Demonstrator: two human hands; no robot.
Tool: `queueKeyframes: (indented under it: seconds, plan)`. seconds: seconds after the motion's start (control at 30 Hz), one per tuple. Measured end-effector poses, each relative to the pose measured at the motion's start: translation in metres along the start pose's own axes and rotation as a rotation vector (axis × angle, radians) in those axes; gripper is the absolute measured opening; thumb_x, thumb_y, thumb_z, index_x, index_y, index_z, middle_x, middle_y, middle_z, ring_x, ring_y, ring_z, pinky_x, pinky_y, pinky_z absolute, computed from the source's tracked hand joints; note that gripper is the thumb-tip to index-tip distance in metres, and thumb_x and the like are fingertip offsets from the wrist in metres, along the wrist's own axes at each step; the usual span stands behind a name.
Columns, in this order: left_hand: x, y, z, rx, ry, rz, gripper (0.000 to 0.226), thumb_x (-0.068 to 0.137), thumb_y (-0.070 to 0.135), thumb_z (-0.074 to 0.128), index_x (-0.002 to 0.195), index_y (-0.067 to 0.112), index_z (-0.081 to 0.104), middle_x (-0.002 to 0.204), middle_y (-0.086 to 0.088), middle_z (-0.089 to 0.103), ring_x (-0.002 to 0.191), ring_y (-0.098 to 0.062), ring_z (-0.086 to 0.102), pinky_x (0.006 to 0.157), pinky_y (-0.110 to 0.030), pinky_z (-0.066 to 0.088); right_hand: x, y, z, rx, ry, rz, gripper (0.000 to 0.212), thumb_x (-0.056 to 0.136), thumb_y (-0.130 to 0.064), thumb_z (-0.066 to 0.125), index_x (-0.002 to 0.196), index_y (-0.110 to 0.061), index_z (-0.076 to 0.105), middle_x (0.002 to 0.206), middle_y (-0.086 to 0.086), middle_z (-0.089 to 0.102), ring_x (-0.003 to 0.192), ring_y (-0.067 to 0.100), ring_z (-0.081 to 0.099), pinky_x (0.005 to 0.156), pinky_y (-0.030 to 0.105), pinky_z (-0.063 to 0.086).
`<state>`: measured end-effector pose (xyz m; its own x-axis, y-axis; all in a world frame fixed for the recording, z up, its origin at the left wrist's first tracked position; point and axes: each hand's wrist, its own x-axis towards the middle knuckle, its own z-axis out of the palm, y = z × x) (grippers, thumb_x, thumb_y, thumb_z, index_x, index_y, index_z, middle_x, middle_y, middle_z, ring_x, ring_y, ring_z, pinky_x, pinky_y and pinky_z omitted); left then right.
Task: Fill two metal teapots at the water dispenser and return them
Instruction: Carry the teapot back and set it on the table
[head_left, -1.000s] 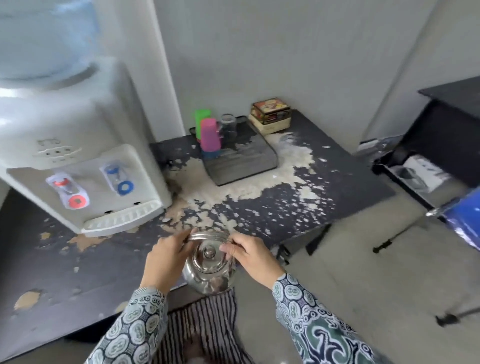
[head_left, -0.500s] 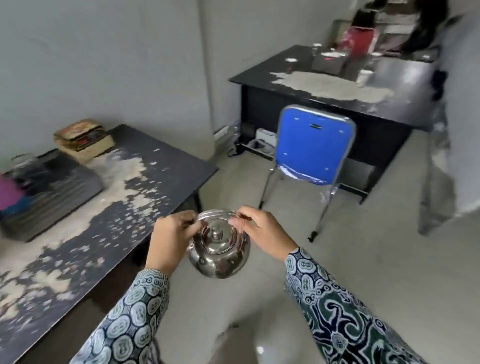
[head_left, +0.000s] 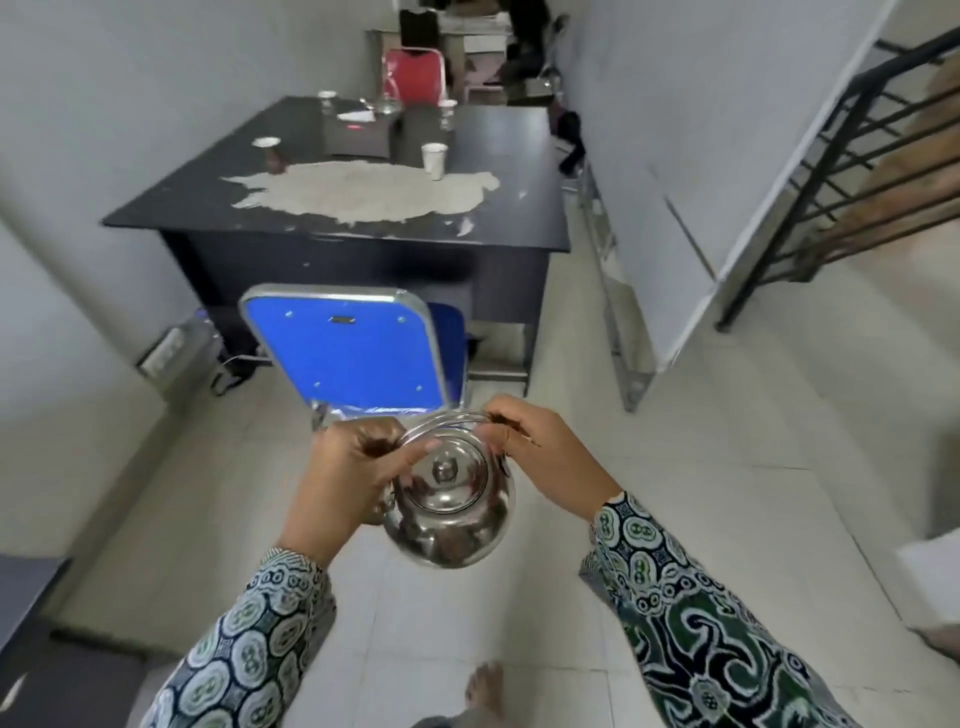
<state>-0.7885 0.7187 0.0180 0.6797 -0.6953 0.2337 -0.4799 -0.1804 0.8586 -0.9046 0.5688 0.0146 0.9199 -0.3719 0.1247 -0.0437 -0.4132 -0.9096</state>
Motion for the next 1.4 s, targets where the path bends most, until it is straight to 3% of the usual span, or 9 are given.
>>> queueKeyframes:
  seconds: [0.13,0.37,0.43,0.6,0.77,0.93,1.07,1.27,1.4]
  plan:
    - [0.09,0.008,0.043,-0.048,-0.063,0.03,0.047,0.069,0.035,0.068,0.041,0.008,0.043,0.037,0.002,0.047,0.037,-0.005,0.036,0.04,-0.013,0.033,0.052,0.027,-0.067,-0.013,0.079,-0.004,0.012,0.092,-0.019,0.051,0.081,-0.016,0.052,0.069,-0.012,0.047,0.067,0.007,0.046,0.066,0.022,0.039]
    - [0.222,0.005,0.112,-0.078,-0.122,0.097,0.065,0.065,0.054,0.069,0.047,0.0,0.039,0.043,-0.017,0.048,0.042,-0.009,0.032,0.043,-0.019,0.032,0.139,0.084,-0.161,0.041,0.12,-0.027,0.012,0.085,-0.034,0.052,0.074,-0.03,0.049,0.068,-0.014,0.048,0.067,0.009,0.047,0.067,0.031,0.042]
    - [0.26,0.002,0.133,-0.08,-0.105,0.121,0.063,0.067,0.058,0.067,0.045,0.005,0.039,0.038,-0.005,0.045,0.041,-0.008,0.033,0.044,-0.017,0.032,0.171,0.103,-0.19,0.057,0.095,-0.04,0.012,0.083,-0.038,0.051,0.073,-0.033,0.049,0.067,-0.014,0.049,0.066,0.01,0.047,0.068,0.034,0.043]
    - [0.346,0.001,0.179,-0.101,-0.027,0.096,0.057,0.07,0.053,0.064,0.046,0.009,0.038,0.042,-0.006,0.038,0.043,-0.012,0.033,0.045,-0.023,0.033,0.252,0.143,-0.257,0.071,0.012,-0.038,0.011,0.085,-0.027,0.055,0.078,-0.019,0.055,0.063,-0.017,0.053,0.064,0.007,0.049,0.069,0.033,0.045]
    - [0.438,-0.003,0.219,-0.231,0.06,-0.02,0.053,0.073,0.045,0.071,0.051,0.009,0.039,0.049,0.003,0.034,0.048,-0.009,0.031,0.045,-0.015,0.031,0.35,0.174,-0.324,0.038,-0.139,-0.063,0.016,0.088,-0.019,0.057,0.074,-0.026,0.052,0.067,-0.014,0.054,0.066,0.005,0.051,0.071,0.028,0.045]
    - [0.523,-0.015,0.241,-0.258,0.132,-0.112,0.035,0.078,0.037,0.054,0.053,0.015,0.047,0.05,0.008,0.04,0.049,-0.003,0.038,0.048,-0.016,0.036,0.444,0.201,-0.362,0.007,-0.262,-0.105,0.009,0.086,-0.016,0.059,0.08,-0.012,0.055,0.069,-0.008,0.055,0.068,0.009,0.052,0.07,0.023,0.043]
    - [0.595,-0.034,0.248,-0.245,0.258,-0.17,0.051,0.086,0.044,0.038,0.055,0.003,0.036,0.051,0.001,0.032,0.049,-0.006,0.03,0.052,-0.005,0.033,0.524,0.223,-0.379,0.002,-0.342,-0.11,0.013,0.086,-0.016,0.06,0.084,-0.004,0.058,0.069,-0.003,0.061,0.07,0.015,0.058,0.073,0.028,0.047]
    - [0.701,-0.073,0.234,-0.25,0.381,-0.332,0.059,0.086,0.046,0.044,0.052,-0.001,0.042,0.051,-0.008,0.046,0.05,-0.016,0.042,0.059,-0.021,0.039,0.64,0.248,-0.383,0.079,-0.463,-0.116,0.015,0.085,-0.014,0.061,0.088,0.0,0.059,0.08,0.015,0.067,0.075,0.017,0.061,0.079,0.034,0.05]
    - [0.766,-0.1,0.218,-0.205,0.498,-0.405,0.047,0.09,0.04,0.044,0.052,0.014,0.034,0.046,0.003,0.032,0.044,-0.011,0.029,0.047,-0.016,0.031,0.717,0.256,-0.373,0.135,-0.552,-0.108,0.012,0.085,-0.011,0.061,0.087,0.0,0.058,0.079,0.005,0.064,0.078,0.014,0.064,0.081,0.032,0.052]
